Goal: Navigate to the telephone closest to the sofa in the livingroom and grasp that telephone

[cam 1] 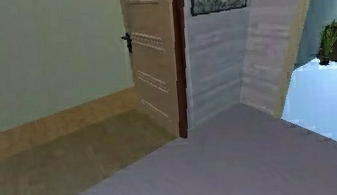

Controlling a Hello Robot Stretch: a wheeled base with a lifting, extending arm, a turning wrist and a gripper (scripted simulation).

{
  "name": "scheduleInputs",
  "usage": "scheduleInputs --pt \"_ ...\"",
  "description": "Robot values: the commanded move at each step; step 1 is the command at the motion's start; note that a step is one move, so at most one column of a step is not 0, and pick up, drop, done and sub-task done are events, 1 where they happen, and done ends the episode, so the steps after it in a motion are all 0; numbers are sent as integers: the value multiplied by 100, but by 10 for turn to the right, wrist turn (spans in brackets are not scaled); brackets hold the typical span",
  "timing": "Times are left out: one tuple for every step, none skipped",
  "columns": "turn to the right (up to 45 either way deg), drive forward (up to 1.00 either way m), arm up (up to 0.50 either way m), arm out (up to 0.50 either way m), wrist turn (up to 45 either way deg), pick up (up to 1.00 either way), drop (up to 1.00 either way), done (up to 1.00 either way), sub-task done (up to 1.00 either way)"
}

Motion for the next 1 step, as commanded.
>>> scheduleInputs --pt "-180 0 0 0 0 0 0 0 0"
